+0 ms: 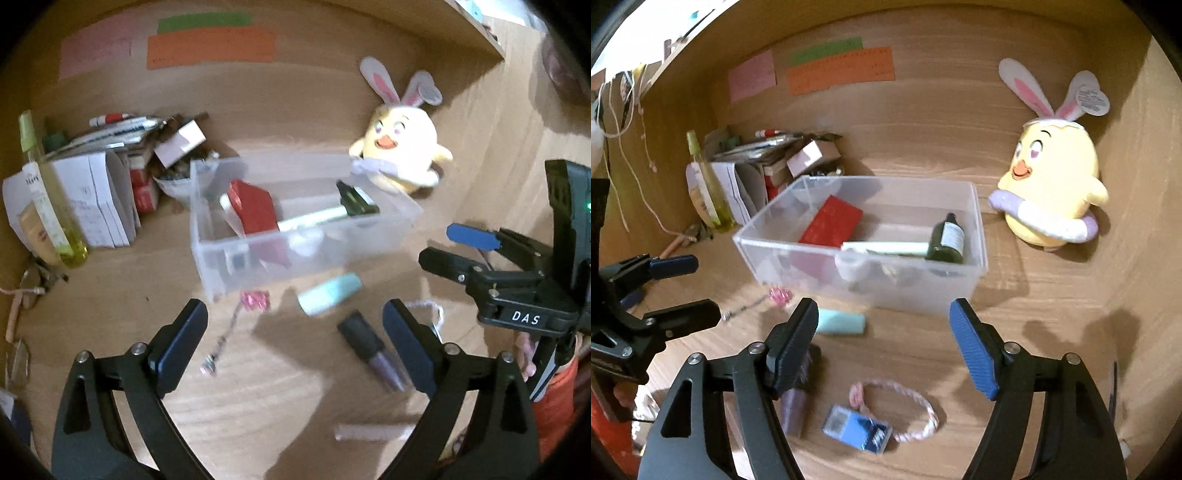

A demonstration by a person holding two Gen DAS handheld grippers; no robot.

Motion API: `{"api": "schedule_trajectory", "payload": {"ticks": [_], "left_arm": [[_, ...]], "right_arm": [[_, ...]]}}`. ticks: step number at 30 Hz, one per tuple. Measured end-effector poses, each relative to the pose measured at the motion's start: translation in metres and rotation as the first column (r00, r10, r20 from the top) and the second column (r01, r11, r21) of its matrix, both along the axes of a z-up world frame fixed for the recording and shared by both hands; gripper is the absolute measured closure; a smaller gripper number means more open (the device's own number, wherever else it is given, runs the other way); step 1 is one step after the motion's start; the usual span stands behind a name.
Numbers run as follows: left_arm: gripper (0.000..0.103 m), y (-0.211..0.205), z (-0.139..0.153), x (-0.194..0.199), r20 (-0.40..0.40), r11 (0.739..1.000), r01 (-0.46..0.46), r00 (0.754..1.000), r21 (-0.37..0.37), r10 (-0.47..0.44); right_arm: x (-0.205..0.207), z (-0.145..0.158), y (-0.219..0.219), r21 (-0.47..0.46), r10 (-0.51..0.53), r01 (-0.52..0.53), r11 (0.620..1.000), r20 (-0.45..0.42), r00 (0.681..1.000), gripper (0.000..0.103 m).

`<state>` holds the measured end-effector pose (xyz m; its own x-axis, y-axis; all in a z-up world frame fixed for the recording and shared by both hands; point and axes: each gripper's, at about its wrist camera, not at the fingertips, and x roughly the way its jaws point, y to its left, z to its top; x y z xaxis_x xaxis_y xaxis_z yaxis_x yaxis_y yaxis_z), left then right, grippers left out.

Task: Organize objects
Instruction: 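Withdraw both tools from the box toward the remaining items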

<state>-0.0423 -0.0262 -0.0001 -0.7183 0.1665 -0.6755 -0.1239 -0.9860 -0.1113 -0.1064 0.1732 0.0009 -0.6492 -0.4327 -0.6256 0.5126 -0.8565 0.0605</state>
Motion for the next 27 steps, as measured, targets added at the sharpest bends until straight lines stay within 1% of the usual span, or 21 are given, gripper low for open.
{"api": "schedule_trajectory", "payload": {"ticks": [4,7,9,14,23,27], "left_arm": [[0.006,0.012,-0.011,0.011,0.035,1.000,0.017,0.999,-0.018,-0.017],[0.006,0.019,-0.020,0.020,0.059,0.999,0.031,0.998,-0.013,-0.030],[0.006,0.024,-0.025,0.026,0.074,0.998,0.059,0.996,-0.006,-0.058],[0.006,0.036,-0.037,0.039,0.117,0.995,0.095,0.989,-0.011,-0.093],[0.006,0.055,-0.057,0.052,0.182,0.990,0.144,0.973,-0.002,-0.141],[0.006,0.063,-0.062,0.056,0.194,0.985,0.173,0.966,-0.007,-0.168]], "right_arm": [[0.009,-0.008,0.008,0.001,0.005,-0.005,1.000,0.025,1.000,0.032],[0.013,-0.013,0.011,0.008,0.002,-0.002,1.000,0.034,0.999,0.032],[0.015,-0.014,0.013,0.007,-0.005,0.005,1.000,0.033,0.999,0.032],[0.022,-0.012,0.017,-0.016,0.001,0.000,1.000,0.036,0.999,0.032],[0.032,-0.018,0.013,-0.004,0.023,-0.023,1.000,0.046,0.999,0.032],[0.033,-0.020,0.013,-0.004,0.026,-0.026,1.000,0.054,0.998,0.032]]}}
